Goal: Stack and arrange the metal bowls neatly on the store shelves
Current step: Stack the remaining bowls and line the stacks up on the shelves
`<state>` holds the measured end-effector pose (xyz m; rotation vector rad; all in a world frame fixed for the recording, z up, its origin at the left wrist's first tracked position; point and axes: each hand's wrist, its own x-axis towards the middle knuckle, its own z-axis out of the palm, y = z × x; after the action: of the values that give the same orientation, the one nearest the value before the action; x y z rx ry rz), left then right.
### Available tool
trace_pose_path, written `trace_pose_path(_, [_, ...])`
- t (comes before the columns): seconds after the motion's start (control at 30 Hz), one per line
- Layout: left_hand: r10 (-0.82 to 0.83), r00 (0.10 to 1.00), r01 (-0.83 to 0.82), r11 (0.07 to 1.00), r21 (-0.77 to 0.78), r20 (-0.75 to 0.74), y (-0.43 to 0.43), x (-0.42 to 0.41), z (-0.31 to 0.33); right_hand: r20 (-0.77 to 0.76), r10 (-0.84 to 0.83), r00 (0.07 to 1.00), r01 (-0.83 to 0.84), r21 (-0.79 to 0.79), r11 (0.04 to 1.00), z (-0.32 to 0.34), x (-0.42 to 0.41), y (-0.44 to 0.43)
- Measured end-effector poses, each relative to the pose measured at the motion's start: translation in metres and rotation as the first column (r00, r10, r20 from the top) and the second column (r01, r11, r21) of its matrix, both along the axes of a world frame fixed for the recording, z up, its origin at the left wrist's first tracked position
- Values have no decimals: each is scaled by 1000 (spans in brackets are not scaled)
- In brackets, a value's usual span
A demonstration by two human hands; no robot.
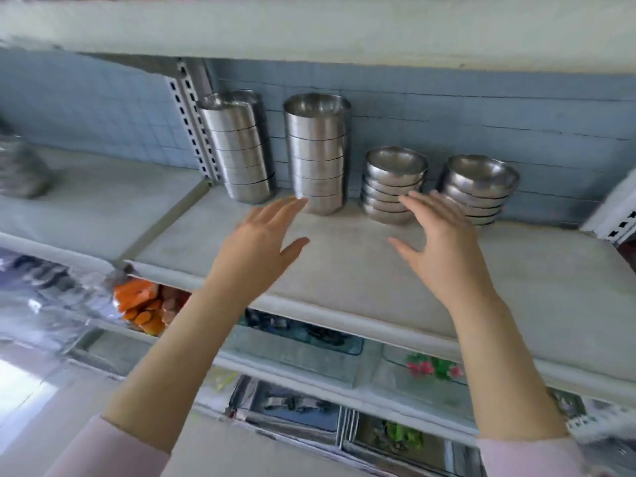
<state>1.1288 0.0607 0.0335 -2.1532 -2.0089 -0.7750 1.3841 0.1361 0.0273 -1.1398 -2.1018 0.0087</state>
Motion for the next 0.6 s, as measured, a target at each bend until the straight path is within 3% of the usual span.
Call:
trace_pose_path(0.13, [156, 987, -158, 986, -48, -41, -84, -98, -3, -13, 91, 996, -91, -64, 994, -11, -100, -56])
trace_pose_path(0.33, [409, 912, -407, 912, -46, 37, -197, -223, -5, -21, 318, 948, -319, -98, 943, -12, -245, -122])
trace_pose_path(0.6, [597, 795, -596, 801, -45, 109, -268, -334, -19, -59, 512, 857, -515, -115, 849, -3, -413, -142])
